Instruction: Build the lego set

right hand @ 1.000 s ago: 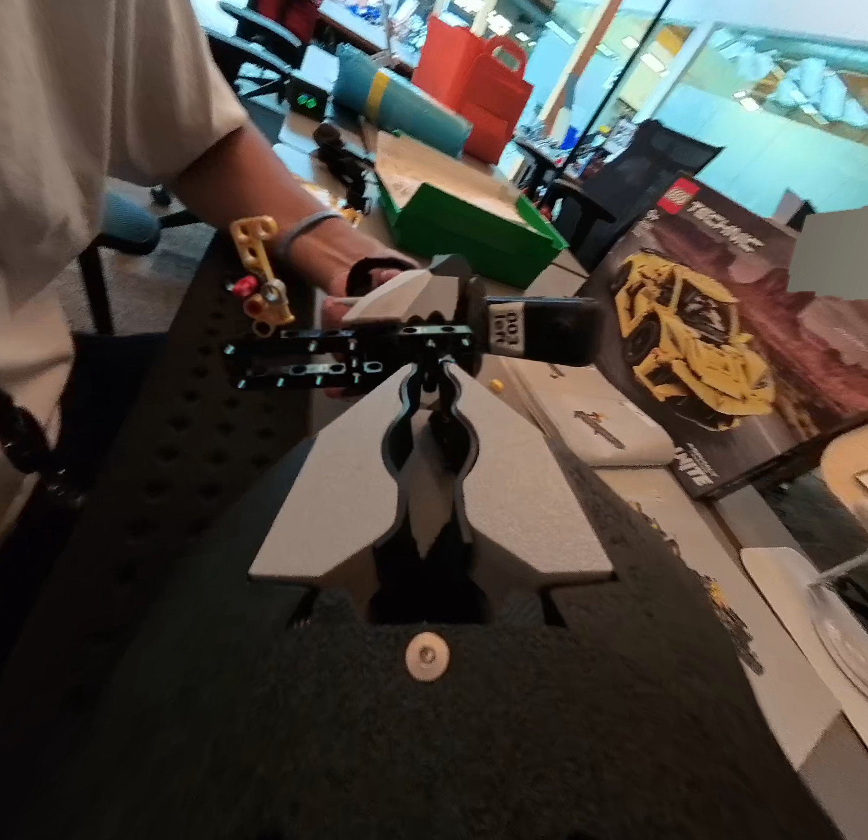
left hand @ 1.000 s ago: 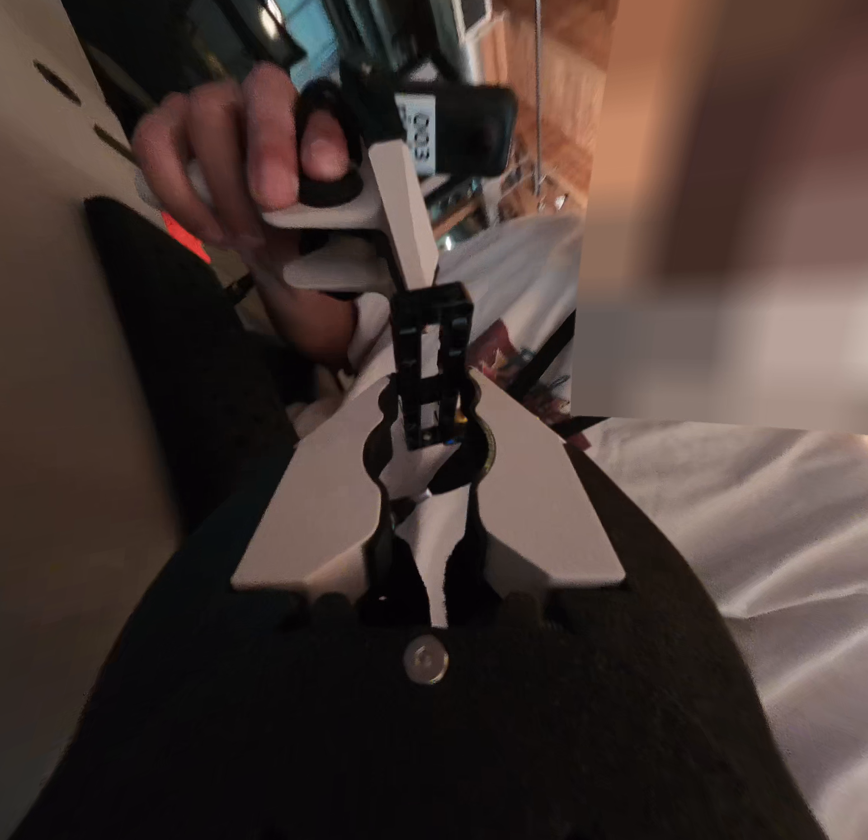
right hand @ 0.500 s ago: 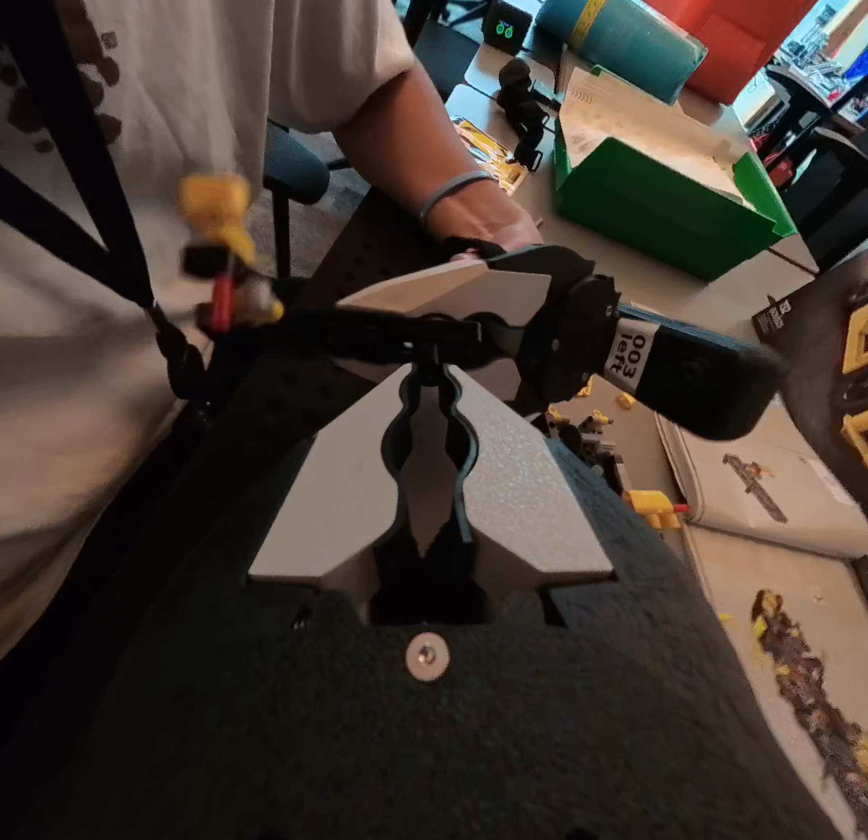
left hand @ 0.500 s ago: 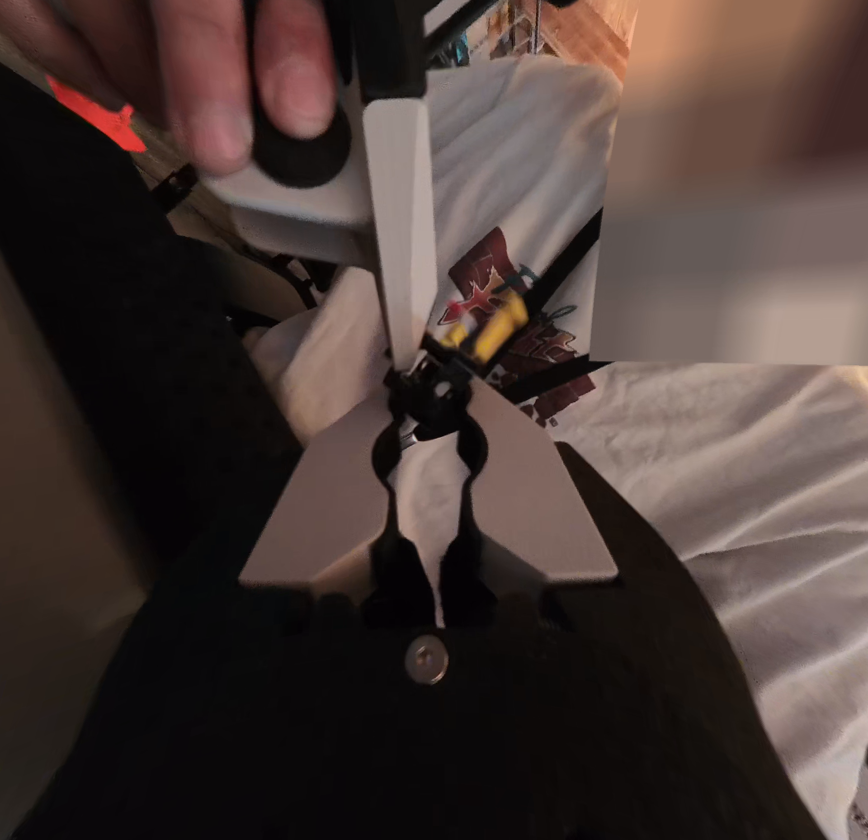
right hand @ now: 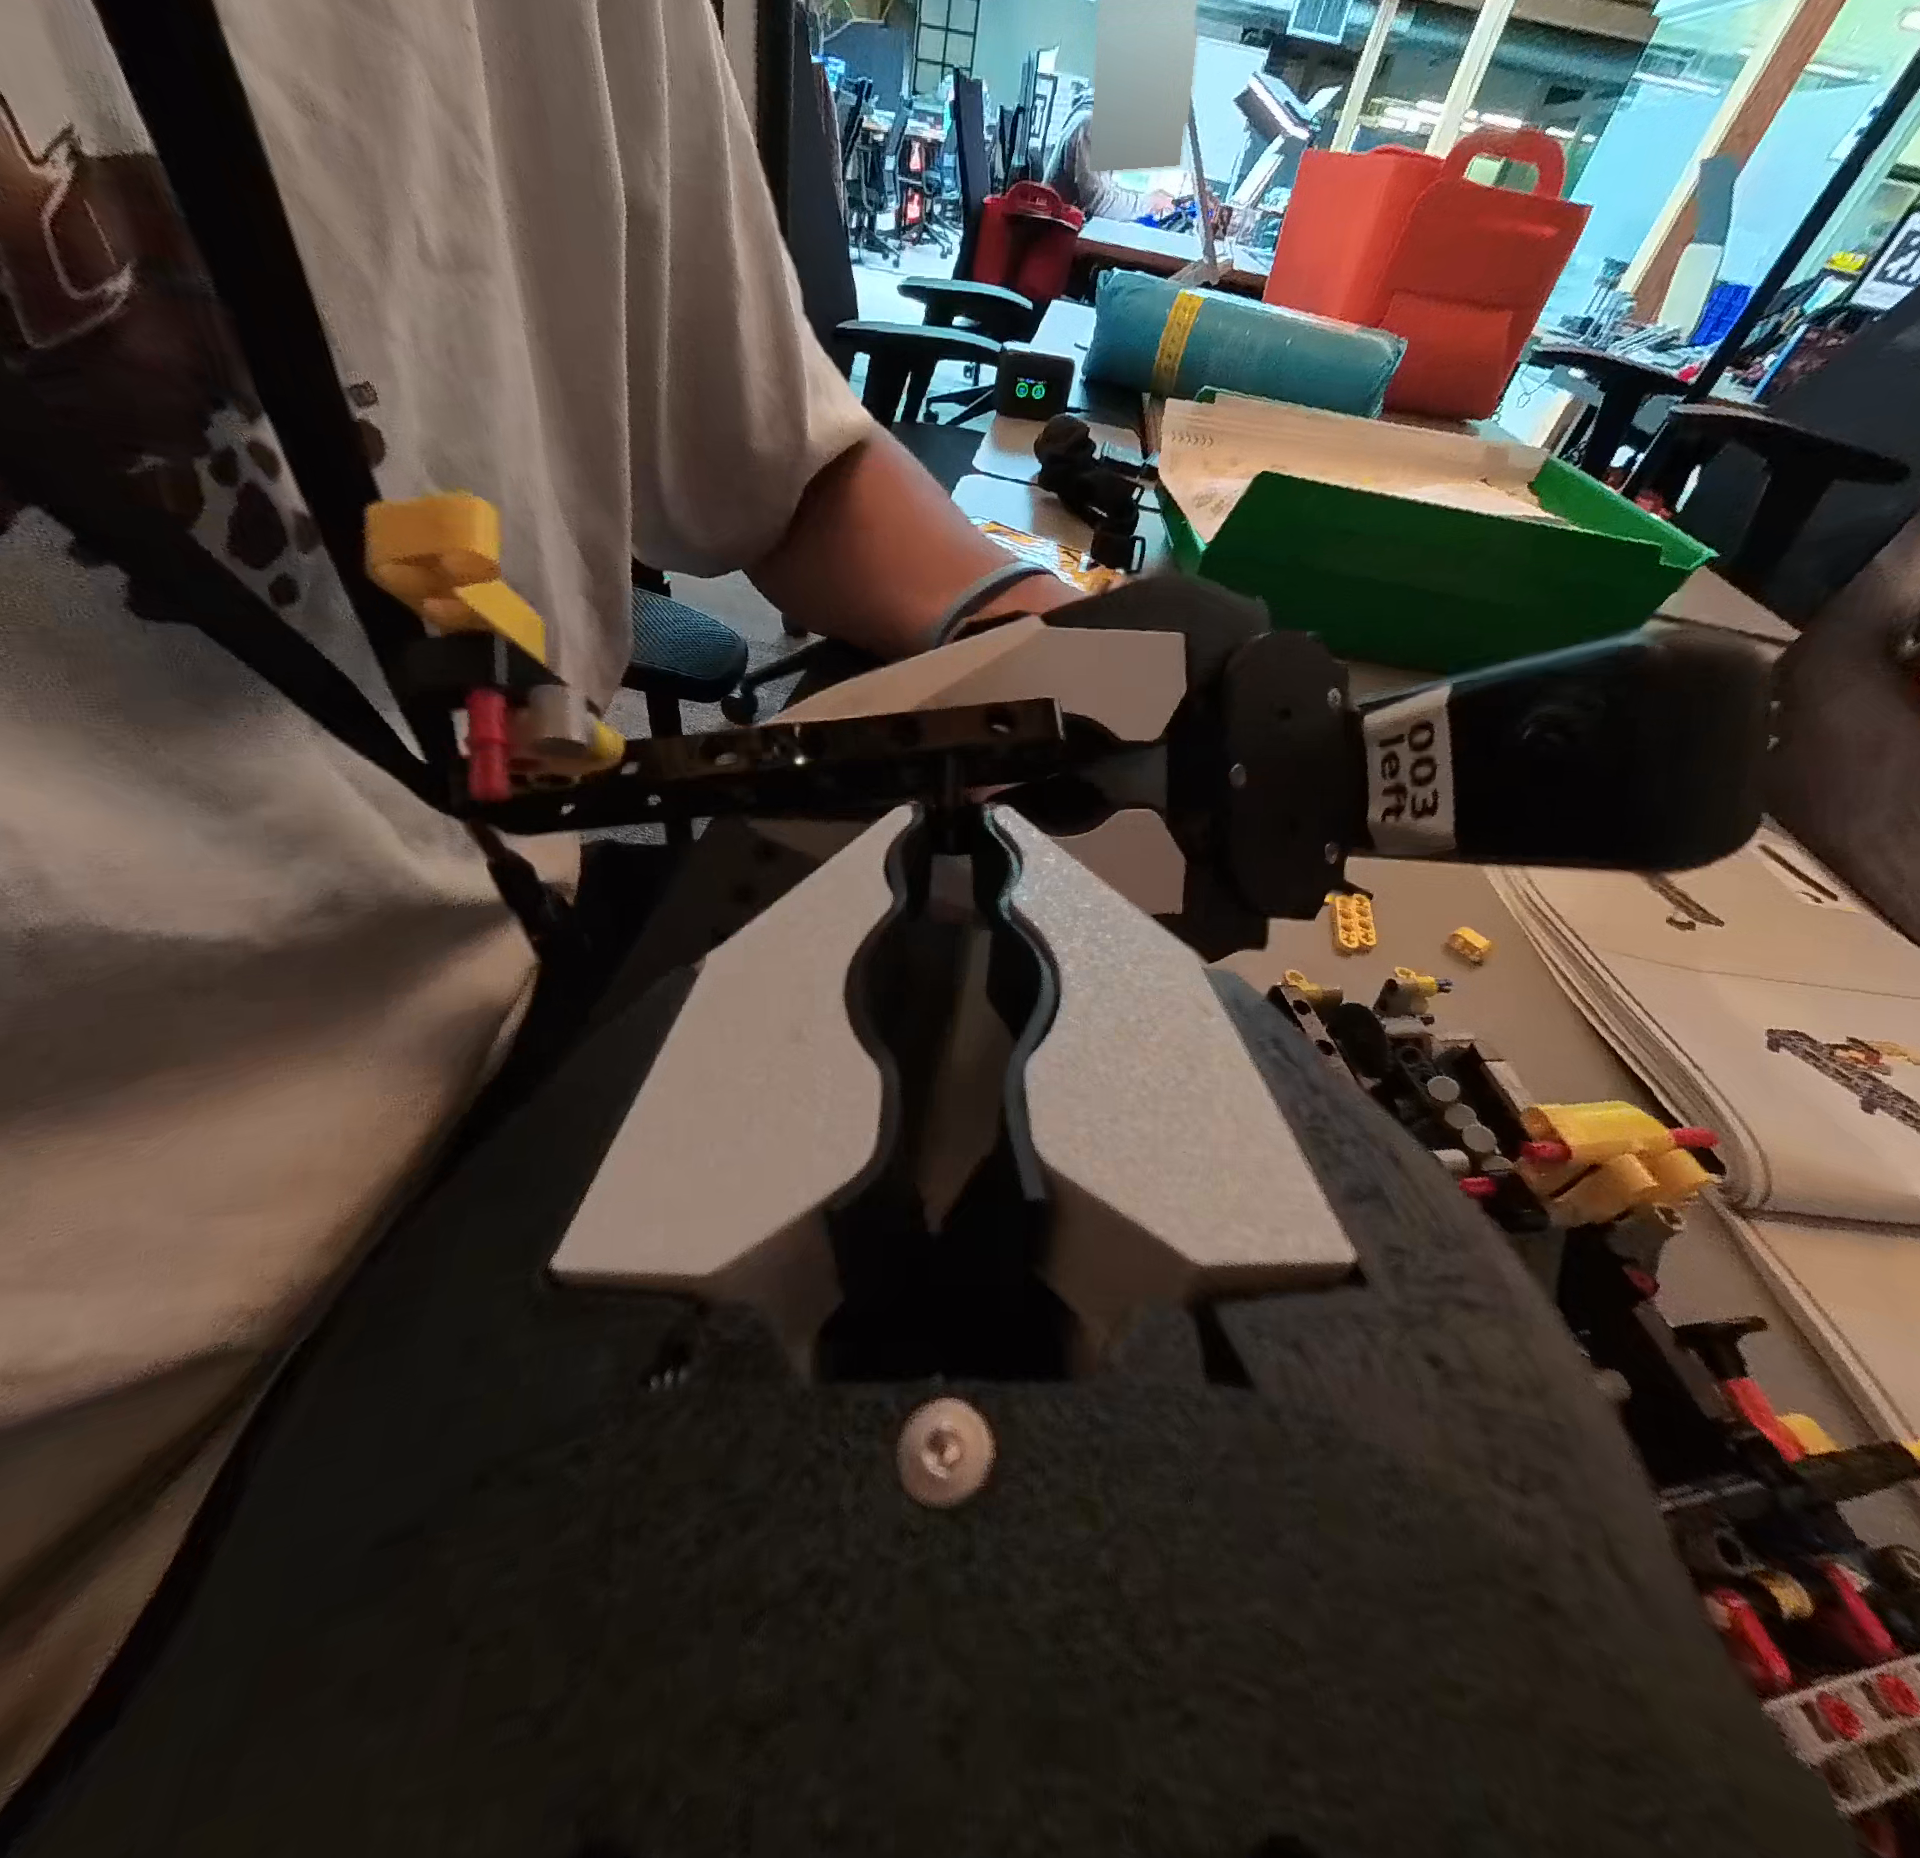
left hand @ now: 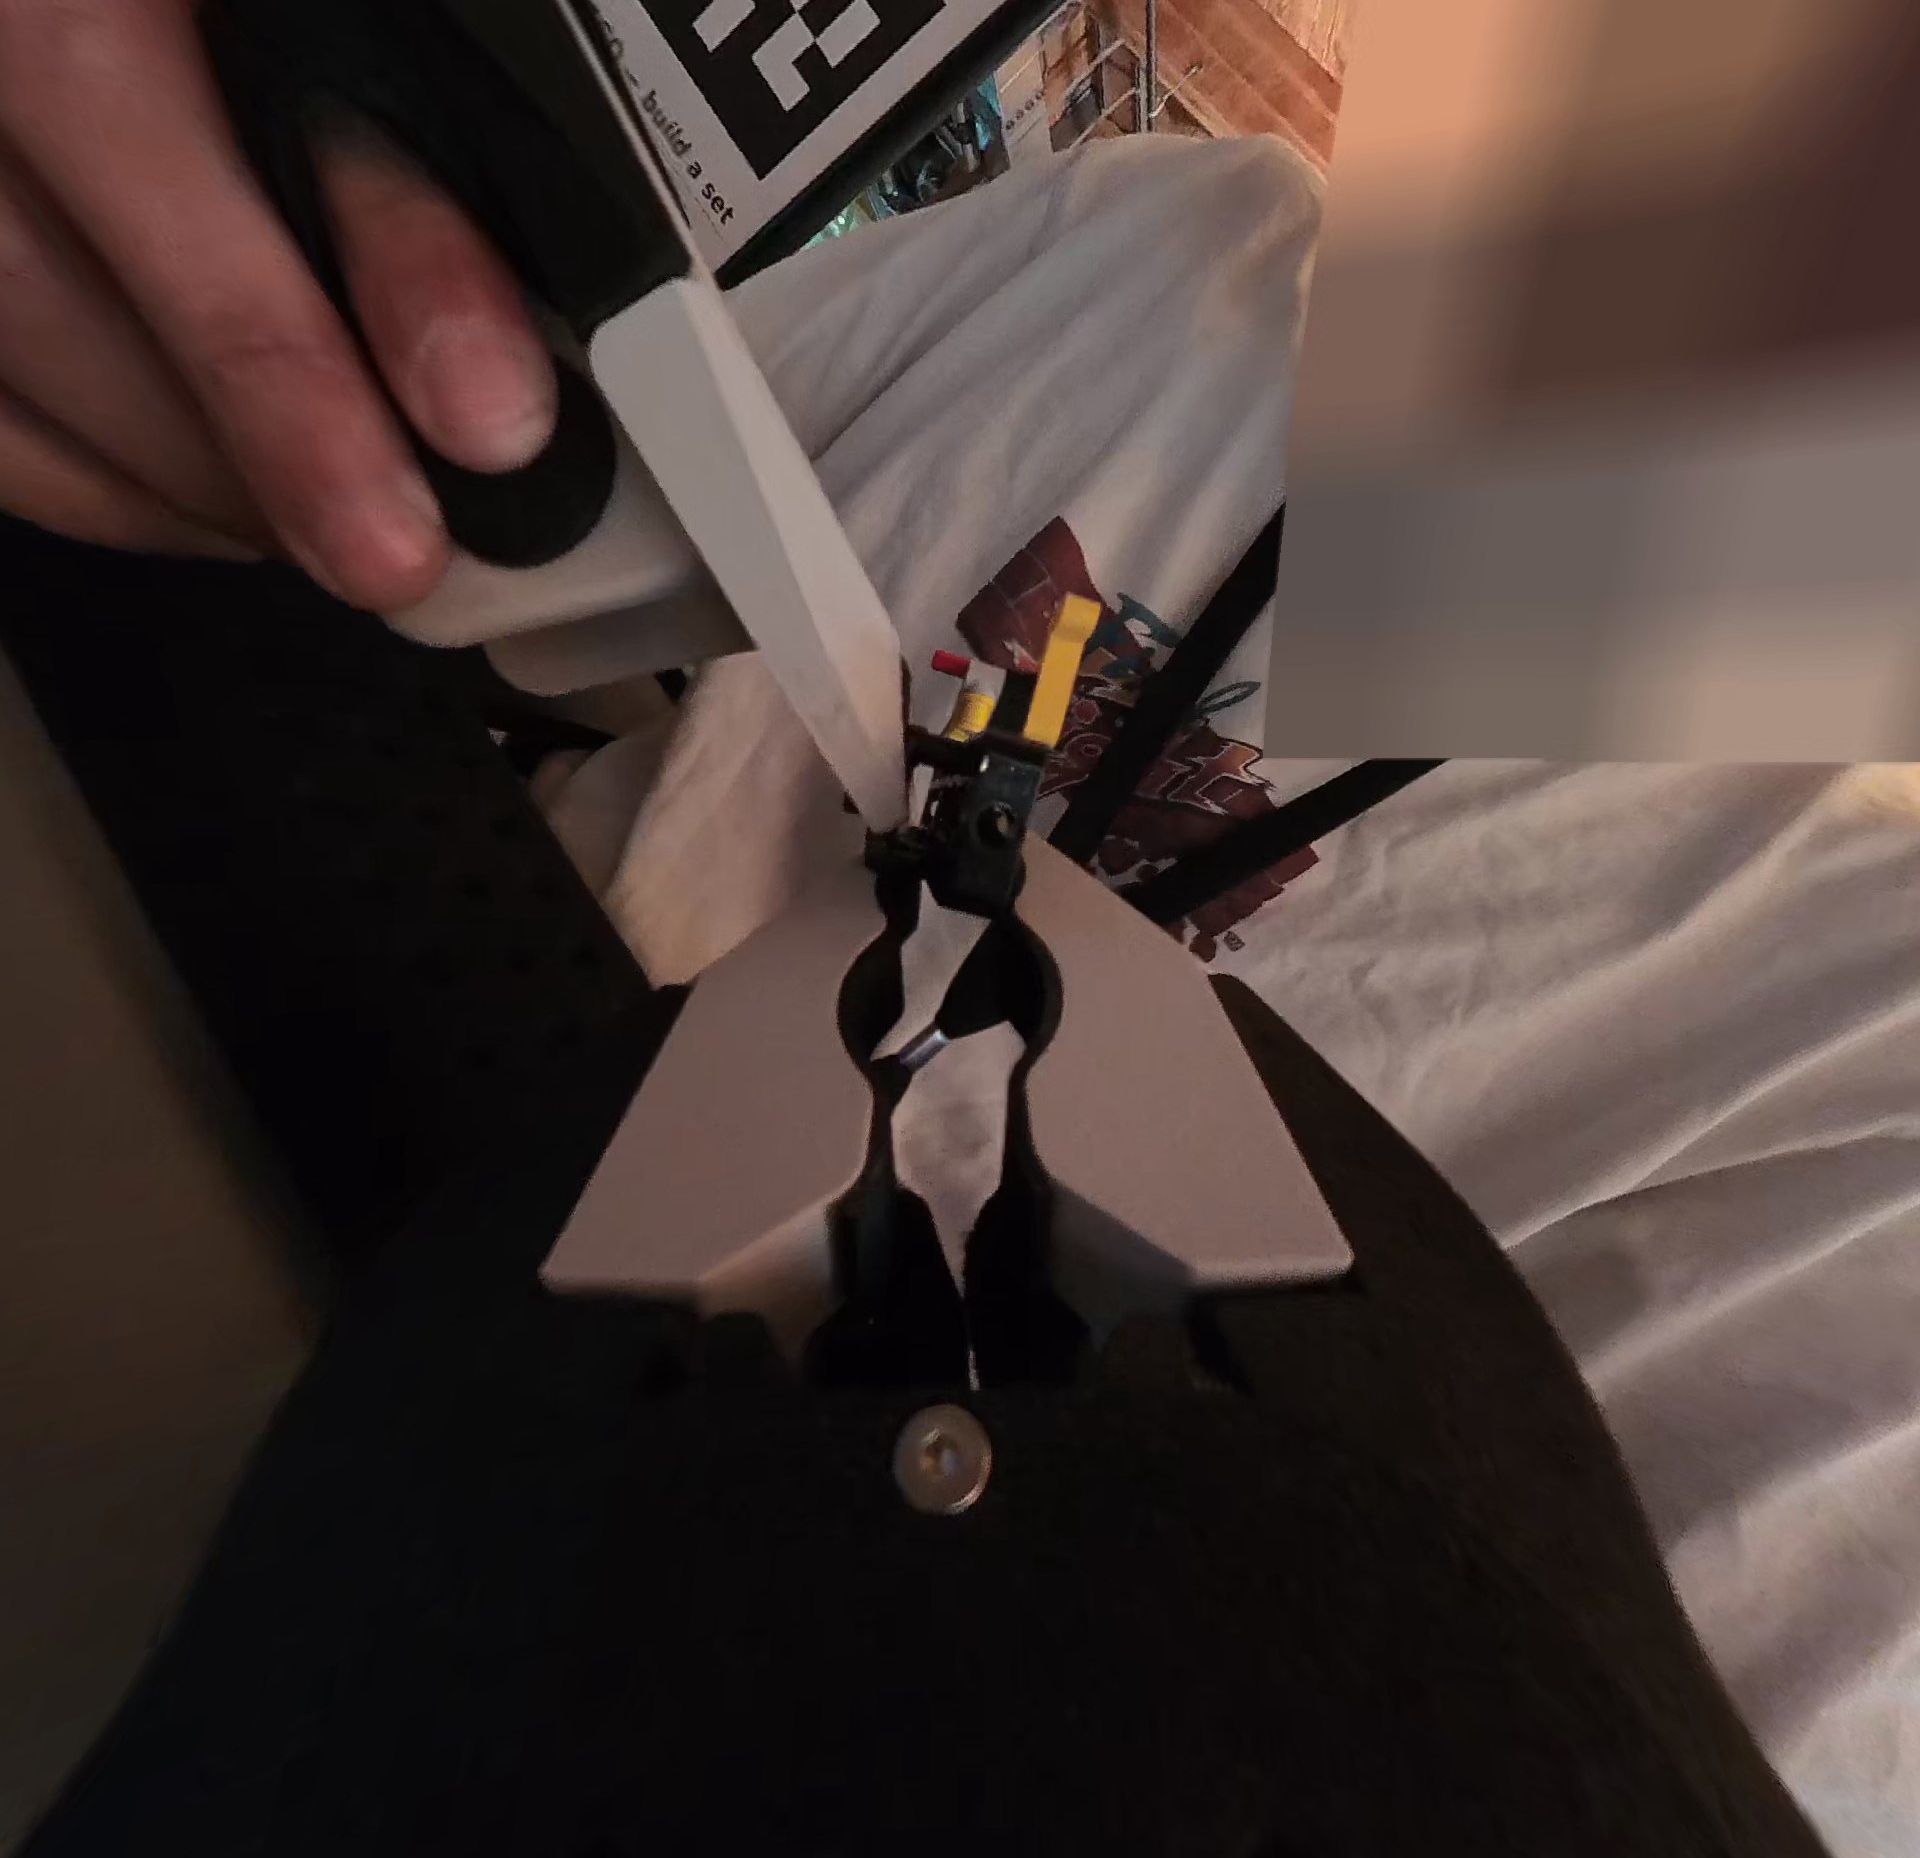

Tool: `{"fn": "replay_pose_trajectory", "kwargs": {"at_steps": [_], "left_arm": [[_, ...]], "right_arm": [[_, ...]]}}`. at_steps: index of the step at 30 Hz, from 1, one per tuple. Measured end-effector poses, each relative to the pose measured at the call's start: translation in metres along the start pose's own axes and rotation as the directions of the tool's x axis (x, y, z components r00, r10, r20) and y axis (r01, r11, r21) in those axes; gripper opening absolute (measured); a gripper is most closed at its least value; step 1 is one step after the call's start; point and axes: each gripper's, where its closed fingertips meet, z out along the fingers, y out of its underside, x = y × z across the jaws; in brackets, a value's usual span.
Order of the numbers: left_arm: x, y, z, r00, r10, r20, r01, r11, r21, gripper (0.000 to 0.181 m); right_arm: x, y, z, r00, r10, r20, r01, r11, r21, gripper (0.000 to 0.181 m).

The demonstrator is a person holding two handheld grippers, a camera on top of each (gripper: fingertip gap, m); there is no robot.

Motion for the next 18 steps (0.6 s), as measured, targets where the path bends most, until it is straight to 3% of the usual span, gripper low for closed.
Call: {"fn": "replay_pose_trajectory", "kwargs": {"at_steps": [6, 12, 16, 18], "left_arm": [[-0.003, 0.014, 0.004, 0.992, -0.116, -0.052, 0.113, 0.992, -0.064, 0.009], [-0.002, 0.018, 0.005, 0.985, -0.153, -0.074, 0.146, 0.986, -0.082, 0.009], [-0.013, 0.021, 0.003, 0.992, -0.121, 0.017, 0.123, 0.988, -0.094, 0.009], [-0.023, 0.021, 0.002, 0.993, -0.03, 0.114, 0.043, 0.993, -0.111, 0.009]], "right_arm": [[-0.009, 0.013, 0.005, 0.994, -0.098, 0.047, 0.105, 0.979, -0.172, 0.007], [-0.014, 0.014, 0.008, 0.995, -0.029, 0.093, 0.052, 0.966, -0.252, 0.007], [-0.012, 0.022, 0.008, 0.997, 0.01, 0.077, 0.015, 0.949, -0.316, 0.008], [-0.009, 0.027, 0.004, 0.998, 0.028, 0.051, -0.01, 0.943, -0.333, 0.008]]}}
